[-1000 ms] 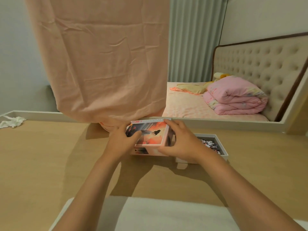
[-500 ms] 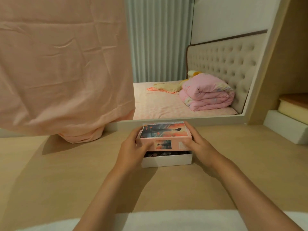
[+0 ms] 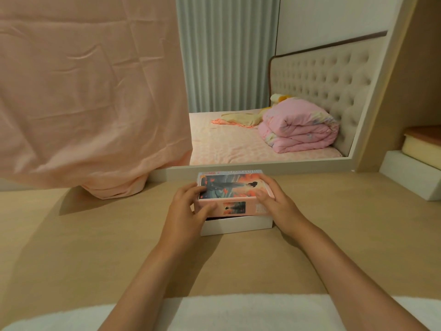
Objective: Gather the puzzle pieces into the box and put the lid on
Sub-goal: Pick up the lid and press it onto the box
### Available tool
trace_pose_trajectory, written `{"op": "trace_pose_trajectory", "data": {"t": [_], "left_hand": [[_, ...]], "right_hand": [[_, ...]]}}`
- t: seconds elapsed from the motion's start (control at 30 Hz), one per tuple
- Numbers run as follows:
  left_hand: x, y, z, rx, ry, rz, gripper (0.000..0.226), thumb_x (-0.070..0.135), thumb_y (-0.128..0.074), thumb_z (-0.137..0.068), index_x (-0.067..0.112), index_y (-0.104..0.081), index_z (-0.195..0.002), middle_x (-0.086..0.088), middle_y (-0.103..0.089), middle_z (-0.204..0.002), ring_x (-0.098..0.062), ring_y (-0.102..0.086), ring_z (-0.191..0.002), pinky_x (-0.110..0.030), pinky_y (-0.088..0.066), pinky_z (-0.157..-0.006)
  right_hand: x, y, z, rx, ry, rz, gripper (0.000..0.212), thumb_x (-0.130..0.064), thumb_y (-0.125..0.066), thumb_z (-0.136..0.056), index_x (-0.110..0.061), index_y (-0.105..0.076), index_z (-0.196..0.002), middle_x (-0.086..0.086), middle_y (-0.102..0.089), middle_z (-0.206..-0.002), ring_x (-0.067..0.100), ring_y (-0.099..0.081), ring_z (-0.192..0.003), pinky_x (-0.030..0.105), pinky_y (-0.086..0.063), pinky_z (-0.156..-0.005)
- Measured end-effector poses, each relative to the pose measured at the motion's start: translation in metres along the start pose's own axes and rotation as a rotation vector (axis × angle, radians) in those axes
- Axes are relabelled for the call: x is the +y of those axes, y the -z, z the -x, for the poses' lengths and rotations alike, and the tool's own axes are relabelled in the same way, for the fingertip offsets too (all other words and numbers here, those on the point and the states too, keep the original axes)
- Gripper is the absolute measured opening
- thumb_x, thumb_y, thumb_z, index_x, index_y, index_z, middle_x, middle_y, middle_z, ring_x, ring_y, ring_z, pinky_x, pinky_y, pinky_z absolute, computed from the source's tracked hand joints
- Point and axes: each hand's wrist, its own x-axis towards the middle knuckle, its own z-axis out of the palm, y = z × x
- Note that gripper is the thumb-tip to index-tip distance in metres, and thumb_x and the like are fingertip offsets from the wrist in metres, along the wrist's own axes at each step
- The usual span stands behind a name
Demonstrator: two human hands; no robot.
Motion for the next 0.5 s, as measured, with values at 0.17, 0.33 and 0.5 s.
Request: {"op": "trace_pose_trajectory", "data": {"t": [0.17,0.33,0.5], "left_hand": [[0.002,0.006,0.006,-0.088,-0.041,-0.041,0.067,0.015,-0.088,-0.066,0.025,-0.060,-0.126,0.014,-0.046,-0.130,0.005,-0.047,-0.119,-0.023,-0.048,-0.099],[0.002,0.004,0.008,-0.086,-0.015,-0.032,0.064,0.006,-0.084,-0.068,0.025,-0.059,-0.124,0.014,-0.043,-0.129,0.001,-0.050,-0.117,-0.032,-0.054,-0.093],[-0.002,0.004,0.008,-0.091,-0.034,-0.039,0.063,0.010,-0.082,-0.070,0.028,-0.058,-0.125,0.015,-0.042,-0.131,0.000,-0.050,-0.118,-0.035,-0.053,-0.094]], "right_hand": [[0.000,0.003,0.000,0.009,0.013,0.012,0.055,-0.069,-0.054,-0.082,-0.061,-0.042,-0.134,-0.015,-0.050,-0.145,0.007,-0.050,-0.129,0.044,-0.040,-0.111],[0.003,0.000,-0.007,0.012,0.003,-0.042,0.059,-0.059,-0.059,-0.086,-0.054,-0.040,-0.142,-0.019,-0.041,-0.152,0.005,-0.039,-0.139,0.041,-0.035,-0.115],[0.002,-0.003,-0.012,0.067,0.002,-0.035,0.054,-0.044,-0.057,-0.095,-0.043,-0.041,-0.147,-0.015,-0.041,-0.153,0.006,-0.038,-0.139,0.031,-0.036,-0.109]]}}
